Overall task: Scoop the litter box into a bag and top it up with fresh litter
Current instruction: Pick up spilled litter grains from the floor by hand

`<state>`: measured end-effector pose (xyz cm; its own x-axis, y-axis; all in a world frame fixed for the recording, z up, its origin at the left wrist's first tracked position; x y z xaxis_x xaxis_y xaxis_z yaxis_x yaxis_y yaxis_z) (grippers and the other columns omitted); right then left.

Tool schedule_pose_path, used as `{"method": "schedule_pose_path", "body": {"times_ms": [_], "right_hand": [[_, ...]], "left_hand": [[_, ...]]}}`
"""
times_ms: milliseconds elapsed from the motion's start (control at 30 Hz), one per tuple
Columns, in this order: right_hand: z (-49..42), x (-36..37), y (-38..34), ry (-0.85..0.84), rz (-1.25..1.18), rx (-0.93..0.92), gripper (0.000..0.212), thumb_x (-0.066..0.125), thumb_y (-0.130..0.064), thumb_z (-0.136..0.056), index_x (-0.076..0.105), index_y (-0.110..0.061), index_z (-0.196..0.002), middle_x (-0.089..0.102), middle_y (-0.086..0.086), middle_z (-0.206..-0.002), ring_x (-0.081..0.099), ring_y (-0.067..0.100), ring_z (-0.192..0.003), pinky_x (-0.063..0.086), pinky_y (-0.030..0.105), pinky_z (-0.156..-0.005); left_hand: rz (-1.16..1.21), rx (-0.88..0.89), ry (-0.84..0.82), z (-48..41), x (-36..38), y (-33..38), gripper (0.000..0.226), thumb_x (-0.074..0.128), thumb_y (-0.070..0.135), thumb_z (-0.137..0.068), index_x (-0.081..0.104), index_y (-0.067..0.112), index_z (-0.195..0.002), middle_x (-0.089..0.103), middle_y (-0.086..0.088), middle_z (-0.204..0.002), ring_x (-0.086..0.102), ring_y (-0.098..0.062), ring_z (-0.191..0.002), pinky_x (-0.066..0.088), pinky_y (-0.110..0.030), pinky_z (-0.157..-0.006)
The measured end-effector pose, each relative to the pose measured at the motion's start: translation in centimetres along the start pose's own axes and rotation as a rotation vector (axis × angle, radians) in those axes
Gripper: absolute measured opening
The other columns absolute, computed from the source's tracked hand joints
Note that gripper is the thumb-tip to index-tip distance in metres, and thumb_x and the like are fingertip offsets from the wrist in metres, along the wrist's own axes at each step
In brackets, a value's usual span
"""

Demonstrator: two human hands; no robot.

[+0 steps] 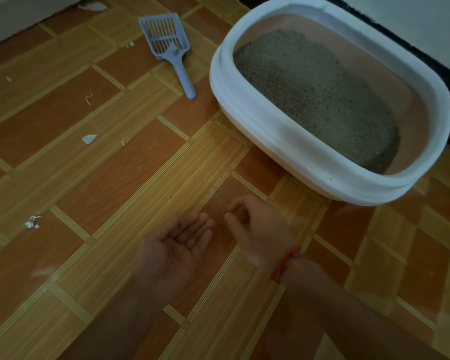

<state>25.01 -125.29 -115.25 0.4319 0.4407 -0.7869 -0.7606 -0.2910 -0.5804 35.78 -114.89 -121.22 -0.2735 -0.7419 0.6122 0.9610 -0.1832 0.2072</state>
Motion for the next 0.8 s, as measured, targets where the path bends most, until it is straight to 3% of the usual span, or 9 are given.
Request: {"method": "schedule_pose_path", "body": {"times_ms": [100,267,500,800], "right_hand": [[-1.3,-0.3,2.9,-0.020,0.083,0.100,0.004,0.054,-0.036,-0.095,0.058,-0.035,-0.096,0.058,-0.017,-0.079,0.054,-0.001,-0.069,0.041,0.016,-0.057],[-2.2,0.0,2.8,-0.030,0.120,0.074,0.010,0.055,-0.036,-0.095,0.062,-0.032,-0.100,0.059,-0.018,-0.082,0.054,0.001,-0.075,0.034,0.009,-0.059],[-2.9,0.5,2.5,-0.006,0.138,0.033,0.008,0.059,-0.037,-0.092,0.065,-0.033,-0.095,0.063,-0.016,-0.080,0.058,0.004,-0.076,0.049,0.023,-0.068],[-3.1,1.1,1.5,-0.028,0.251,-0.009,0.014,0.049,-0.036,-0.097,0.060,-0.029,-0.093,0.062,-0.012,-0.086,0.058,0.010,-0.076,0.050,0.030,-0.067]], "left_hand": [[-0.009,0.021,0.027,0.0,-0.2,0.8,0.037,0.046,0.015,-0.096,0.073,-0.007,-0.083,0.072,-0.022,-0.103,0.071,-0.033,-0.099,0.060,-0.042,-0.080],[0.010,0.018,0.028,0.1,0.0,0.7,0.036,0.045,0.016,-0.096,0.071,-0.007,-0.085,0.072,-0.022,-0.102,0.071,-0.033,-0.099,0.059,-0.043,-0.081],[0.010,0.029,0.028,-0.1,-0.2,0.9,0.030,0.048,0.015,-0.092,0.068,-0.007,-0.090,0.072,-0.022,-0.100,0.072,-0.033,-0.098,0.059,-0.042,-0.080],[0.000,0.043,0.046,-0.3,-0.6,1.0,0.033,0.046,0.015,-0.095,0.070,-0.006,-0.088,0.072,-0.022,-0.103,0.071,-0.034,-0.100,0.058,-0.043,-0.084]]}}
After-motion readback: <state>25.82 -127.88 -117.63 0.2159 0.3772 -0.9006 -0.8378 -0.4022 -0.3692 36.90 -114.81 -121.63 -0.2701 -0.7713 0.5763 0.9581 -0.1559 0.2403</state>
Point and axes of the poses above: each hand's wrist, its own z-axis away from the middle knuckle, its own x-axis out of the palm, y = z × x, the point moved 9 cm from there along -z, towards the middle knuckle
